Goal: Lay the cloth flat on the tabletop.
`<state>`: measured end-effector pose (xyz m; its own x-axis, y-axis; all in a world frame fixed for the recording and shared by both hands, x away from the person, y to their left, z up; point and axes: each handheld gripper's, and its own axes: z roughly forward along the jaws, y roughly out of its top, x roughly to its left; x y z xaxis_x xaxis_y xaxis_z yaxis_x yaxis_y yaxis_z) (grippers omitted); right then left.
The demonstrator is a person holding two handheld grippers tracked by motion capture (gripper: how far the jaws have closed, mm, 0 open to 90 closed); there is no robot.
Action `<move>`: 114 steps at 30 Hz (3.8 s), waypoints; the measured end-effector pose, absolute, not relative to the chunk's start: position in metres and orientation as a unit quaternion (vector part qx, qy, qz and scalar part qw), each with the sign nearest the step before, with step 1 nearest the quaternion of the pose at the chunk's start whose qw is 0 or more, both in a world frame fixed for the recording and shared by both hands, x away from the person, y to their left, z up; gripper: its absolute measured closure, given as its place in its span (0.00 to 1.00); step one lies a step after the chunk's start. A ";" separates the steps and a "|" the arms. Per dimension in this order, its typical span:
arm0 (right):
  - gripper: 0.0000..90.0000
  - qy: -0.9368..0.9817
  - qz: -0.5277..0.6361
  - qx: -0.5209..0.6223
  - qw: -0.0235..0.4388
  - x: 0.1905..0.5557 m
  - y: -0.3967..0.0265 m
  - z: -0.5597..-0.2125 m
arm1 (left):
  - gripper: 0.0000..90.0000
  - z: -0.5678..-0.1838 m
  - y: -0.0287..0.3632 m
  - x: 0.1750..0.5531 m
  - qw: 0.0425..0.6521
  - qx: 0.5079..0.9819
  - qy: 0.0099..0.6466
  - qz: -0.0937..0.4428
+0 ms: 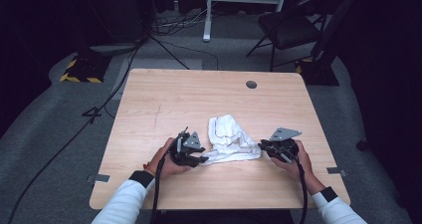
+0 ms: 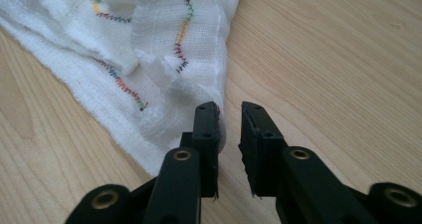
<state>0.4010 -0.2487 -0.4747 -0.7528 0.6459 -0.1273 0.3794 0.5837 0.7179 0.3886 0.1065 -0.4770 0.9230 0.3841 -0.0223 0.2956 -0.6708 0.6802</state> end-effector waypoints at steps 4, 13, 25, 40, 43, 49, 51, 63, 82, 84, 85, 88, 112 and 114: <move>0.76 0.863 0.353 0.300 0.203 0.400 -0.252 -0.472 | 0.49 -0.475 0.101 0.388 0.359 0.912 0.190 0.060; 0.64 0.867 0.395 0.236 0.193 0.388 -0.232 -0.463 | 0.49 -0.471 0.060 0.382 0.355 0.919 0.153 0.072; 0.67 0.888 0.358 0.223 0.184 0.392 -0.214 -0.480 | 0.79 -0.481 0.038 0.407 0.325 0.928 0.165 0.079; 0.97 0.876 0.360 0.241 0.212 0.396 -0.236 -0.470 | 0.97 -0.460 0.071 0.413 0.344 0.918 0.168 0.100; 0.97 0.865 0.365 0.263 0.224 0.400 -0.248 -0.464 | 0.97 -0.454 0.092 0.414 0.350 0.911 0.186 0.114; 0.98 0.855 0.367 0.288 0.224 0.404 -0.260 -0.462 | 0.97 -0.454 0.115 0.414 0.348 0.907 0.204 0.118; 0.98 0.855 0.366 0.290 0.224 0.404 -0.261 -0.462 | 0.97 -0.453 0.119 0.415 0.347 0.908 0.204 0.120; 0.98 0.841 0.353 0.340 0.228 0.415 -0.280 -0.464 | 0.97 -0.465 0.158 0.425 0.331 0.900 0.257 0.124; 0.96 0.818 0.342 0.401 0.231 0.431 -0.319 -0.471 | 0.97 -0.479 0.207 0.422 0.319 0.894 0.290 0.121; 0.93 0.819 0.341 0.399 0.230 0.431 -0.318 -0.472 | 0.87 -0.478 0.205 0.421 0.323 0.893 0.290 0.122; 0.89 0.821 0.341 0.397 0.230 0.431 -0.317 -0.472 | 0.87 -0.477 0.203 0.421 0.333 0.890 0.288 0.122; 0.76 0.820 0.347 0.390 0.235 0.430 -0.316 -0.469 | 0.69 -0.470 0.193 0.416 0.361 0.885 0.267 0.127; 0.66 0.871 0.409 0.220 0.160 0.376 -0.249 -0.450 | 0.47 -0.471 0.037 0.430 0.359 0.922 0.131 0.058; 0.66 0.876 0.416 0.202 0.138 0.371 -0.237 -0.455 | 0.47 -0.475 0.034 0.435 0.360 0.921 0.140 0.052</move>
